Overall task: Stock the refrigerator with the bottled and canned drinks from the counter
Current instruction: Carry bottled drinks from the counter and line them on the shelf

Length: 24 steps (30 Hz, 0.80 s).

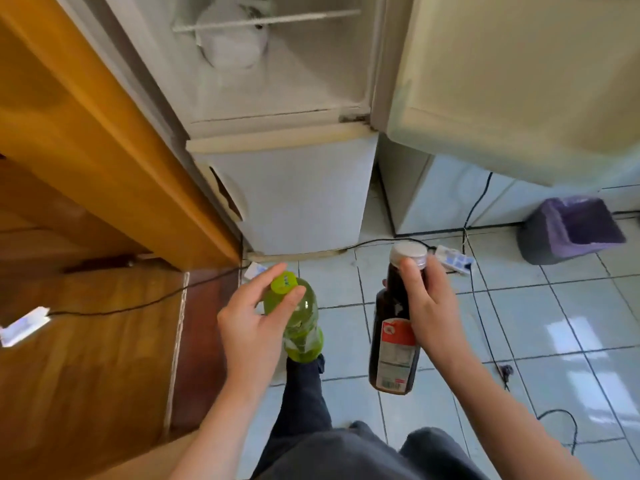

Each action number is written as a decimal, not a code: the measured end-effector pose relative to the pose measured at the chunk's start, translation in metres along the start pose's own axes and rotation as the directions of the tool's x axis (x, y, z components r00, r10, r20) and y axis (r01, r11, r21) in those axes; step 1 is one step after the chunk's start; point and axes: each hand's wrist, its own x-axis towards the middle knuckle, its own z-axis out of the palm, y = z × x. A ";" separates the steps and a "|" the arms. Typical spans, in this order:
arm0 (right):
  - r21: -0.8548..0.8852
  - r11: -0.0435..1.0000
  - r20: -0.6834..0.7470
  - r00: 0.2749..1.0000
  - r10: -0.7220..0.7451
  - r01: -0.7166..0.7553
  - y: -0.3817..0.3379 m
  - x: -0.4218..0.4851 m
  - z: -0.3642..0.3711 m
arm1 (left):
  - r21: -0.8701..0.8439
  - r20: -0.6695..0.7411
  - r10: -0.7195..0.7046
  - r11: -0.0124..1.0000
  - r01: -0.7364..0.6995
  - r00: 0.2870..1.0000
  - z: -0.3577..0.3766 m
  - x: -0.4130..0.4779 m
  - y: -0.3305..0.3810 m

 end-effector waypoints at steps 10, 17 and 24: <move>0.004 0.991 0.041 0.990 -0.135 0.135 -0.086 0.166 0.099 | -0.052 -0.023 0.095 0.994 -0.096 0.995 -0.009 0.201 -0.001; 0.063 0.945 -0.012 0.947 -0.320 0.320 -0.175 0.267 0.154 | -0.080 -0.011 0.335 0.939 -0.335 0.942 -0.011 0.351 0.047; 0.101 0.818 -0.073 0.824 -0.562 0.567 -0.254 0.353 0.181 | -0.249 -0.136 0.410 0.867 -0.431 0.902 -0.013 0.469 0.101</move>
